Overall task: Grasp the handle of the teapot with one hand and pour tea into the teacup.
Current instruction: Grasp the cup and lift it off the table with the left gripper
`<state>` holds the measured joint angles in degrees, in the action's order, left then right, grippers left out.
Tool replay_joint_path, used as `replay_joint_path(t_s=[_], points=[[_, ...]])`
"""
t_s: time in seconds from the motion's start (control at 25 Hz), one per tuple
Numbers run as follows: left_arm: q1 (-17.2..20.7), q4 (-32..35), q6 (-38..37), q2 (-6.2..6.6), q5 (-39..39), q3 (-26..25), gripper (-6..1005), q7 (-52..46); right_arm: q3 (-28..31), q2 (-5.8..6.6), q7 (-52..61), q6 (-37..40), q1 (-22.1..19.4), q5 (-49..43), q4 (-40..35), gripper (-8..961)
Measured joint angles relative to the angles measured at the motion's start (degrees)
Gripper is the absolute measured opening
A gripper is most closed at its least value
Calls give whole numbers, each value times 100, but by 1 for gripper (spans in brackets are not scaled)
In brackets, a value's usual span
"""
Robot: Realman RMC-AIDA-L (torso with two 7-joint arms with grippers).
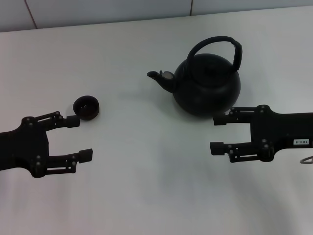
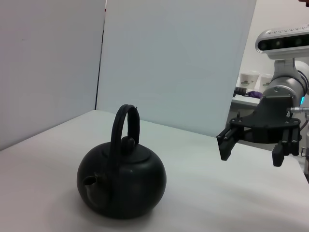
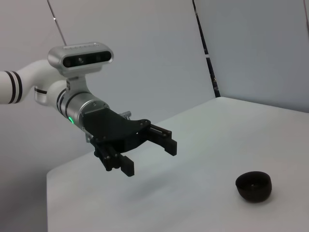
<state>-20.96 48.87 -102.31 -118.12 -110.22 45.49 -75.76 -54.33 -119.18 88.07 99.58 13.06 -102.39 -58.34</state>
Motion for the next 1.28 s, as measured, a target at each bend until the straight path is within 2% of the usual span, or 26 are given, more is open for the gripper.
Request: replay_joint_path(t_s=[1.2,1.28], points=[[-18,-34,-1,0,-3,4,861,-8,-2,8,-3,50,7,0,33,762],[19,-40,117,-33,34,-27,861,45,-1,2,-13,40,4,15,33,762]])
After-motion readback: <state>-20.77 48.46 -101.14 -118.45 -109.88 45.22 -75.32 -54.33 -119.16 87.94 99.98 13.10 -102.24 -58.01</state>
